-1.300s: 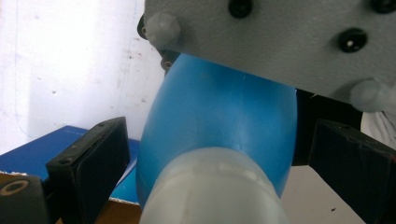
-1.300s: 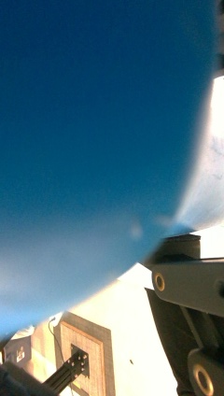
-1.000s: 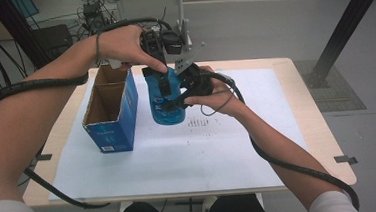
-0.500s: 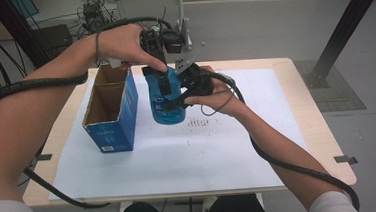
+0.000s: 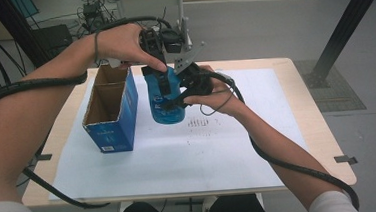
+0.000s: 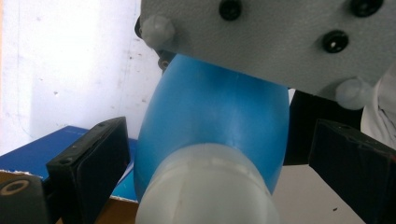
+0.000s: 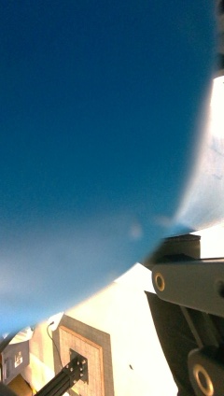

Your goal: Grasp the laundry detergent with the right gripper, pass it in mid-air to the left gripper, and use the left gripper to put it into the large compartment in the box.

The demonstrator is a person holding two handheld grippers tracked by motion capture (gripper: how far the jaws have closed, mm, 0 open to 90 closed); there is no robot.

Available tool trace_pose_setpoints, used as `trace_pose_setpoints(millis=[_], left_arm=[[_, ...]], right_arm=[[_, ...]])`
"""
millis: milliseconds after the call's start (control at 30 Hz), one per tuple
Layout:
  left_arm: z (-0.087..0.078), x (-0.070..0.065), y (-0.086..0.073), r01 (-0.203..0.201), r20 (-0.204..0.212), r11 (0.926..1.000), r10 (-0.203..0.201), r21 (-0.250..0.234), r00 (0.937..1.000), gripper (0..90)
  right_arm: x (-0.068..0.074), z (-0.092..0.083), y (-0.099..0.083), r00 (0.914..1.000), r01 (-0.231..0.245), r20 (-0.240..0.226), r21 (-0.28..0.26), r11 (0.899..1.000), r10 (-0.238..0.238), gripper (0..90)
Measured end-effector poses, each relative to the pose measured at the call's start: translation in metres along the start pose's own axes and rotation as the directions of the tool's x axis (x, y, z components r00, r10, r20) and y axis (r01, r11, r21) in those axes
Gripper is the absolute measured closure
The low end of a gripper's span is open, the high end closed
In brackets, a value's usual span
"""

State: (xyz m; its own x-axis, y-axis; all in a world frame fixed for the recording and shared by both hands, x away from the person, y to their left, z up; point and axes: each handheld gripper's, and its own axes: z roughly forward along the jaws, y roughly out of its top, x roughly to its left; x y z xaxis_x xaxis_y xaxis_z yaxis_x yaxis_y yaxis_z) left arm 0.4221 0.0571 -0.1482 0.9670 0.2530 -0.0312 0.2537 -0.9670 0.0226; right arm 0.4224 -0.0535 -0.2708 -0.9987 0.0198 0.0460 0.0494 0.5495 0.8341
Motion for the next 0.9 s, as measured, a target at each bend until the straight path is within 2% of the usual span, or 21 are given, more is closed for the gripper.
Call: trace_pose_setpoints(millis=[900], left_arm=[[0.0013,0.0007,0.0038,-0.008,-0.004,0.9999,0.008,0.009,1.0000,6.2]], right_arm=[[-0.0004,-0.0034,-0.0011,1.0000,0.002,-0.004,-0.015,1.000,-0.002,43.7]])
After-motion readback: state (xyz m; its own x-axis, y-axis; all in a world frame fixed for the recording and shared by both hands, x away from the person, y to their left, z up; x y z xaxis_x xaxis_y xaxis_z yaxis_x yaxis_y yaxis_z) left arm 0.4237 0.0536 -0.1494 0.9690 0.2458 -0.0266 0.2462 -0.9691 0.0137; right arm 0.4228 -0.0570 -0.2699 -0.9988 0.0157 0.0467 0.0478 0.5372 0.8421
